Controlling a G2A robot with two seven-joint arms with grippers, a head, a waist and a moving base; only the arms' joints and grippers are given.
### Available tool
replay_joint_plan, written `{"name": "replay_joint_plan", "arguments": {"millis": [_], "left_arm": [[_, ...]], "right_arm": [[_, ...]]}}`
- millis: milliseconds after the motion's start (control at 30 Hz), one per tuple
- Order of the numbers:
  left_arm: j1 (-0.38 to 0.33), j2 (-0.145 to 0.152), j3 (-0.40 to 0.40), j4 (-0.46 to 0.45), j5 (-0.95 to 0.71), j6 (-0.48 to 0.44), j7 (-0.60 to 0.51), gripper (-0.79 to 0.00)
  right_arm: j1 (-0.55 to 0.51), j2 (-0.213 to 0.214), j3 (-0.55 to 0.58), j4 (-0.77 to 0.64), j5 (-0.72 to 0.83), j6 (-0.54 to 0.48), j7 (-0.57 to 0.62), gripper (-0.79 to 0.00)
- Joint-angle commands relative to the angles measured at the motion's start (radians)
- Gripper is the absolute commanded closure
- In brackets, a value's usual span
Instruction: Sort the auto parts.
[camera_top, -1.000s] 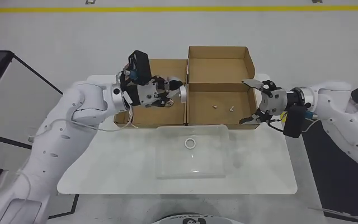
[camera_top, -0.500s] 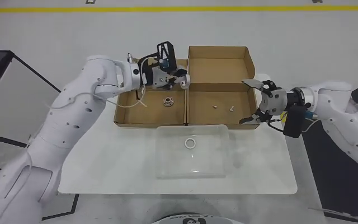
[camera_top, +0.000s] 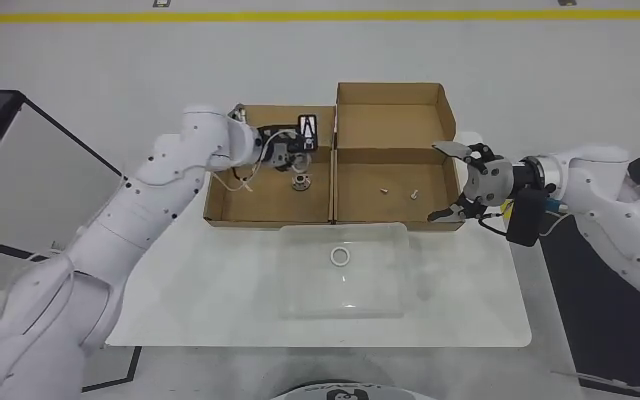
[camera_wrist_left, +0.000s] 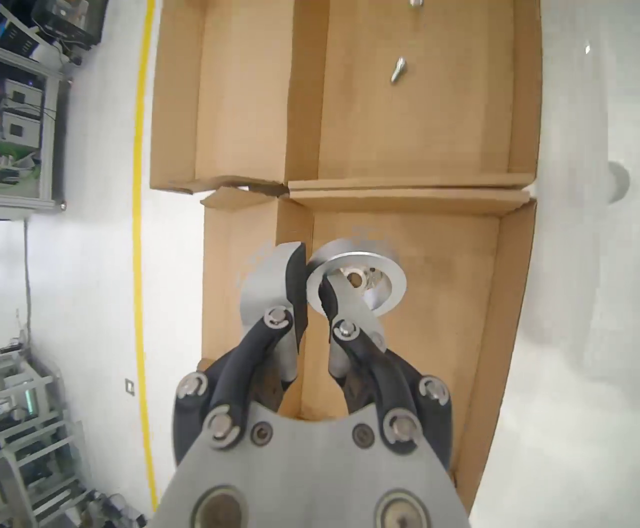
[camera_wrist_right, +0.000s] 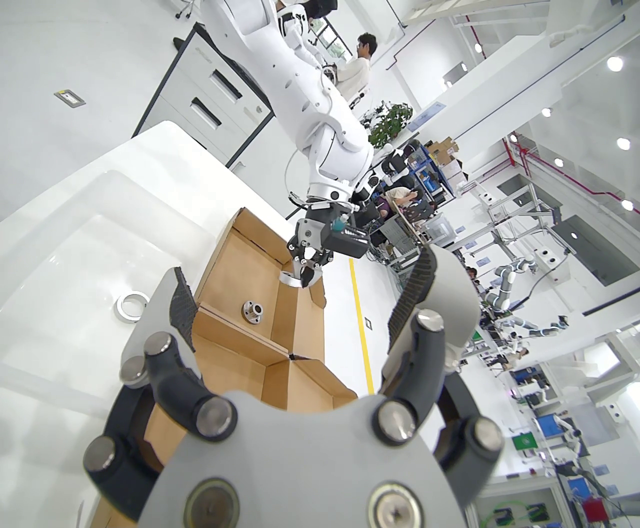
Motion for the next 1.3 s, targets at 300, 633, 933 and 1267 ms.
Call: {"name": "replay_joint_plan", "arguments": {"millis": [300,633,933,1267], "left_arm": [[-0.064,-0.021,0.076,0.105,0.246,-0.097,0.016,0.0],[-0.066,-0.07,0.18,0.225,0.382,-0.1,0.12,0.0],[-0.072,-0.111,0.234,0.338,0.47,-0.059,0.196,0.0],[-0.072,-0.142,0.255,0.418,0.532,-0.002,0.242,0.0]], "right_arm": [[0.0,0.0,0.0,0.0,0.0,0.0,0.0,-0.785],[0.0,0.0,0.0,0.0,0.0,0.0,0.0,-0.785],[0.0,0.0,0.0,0.0,0.0,0.0,0.0,-0.785],[0.0,0.0,0.0,0.0,0.0,0.0,0.0,-0.785]]}}
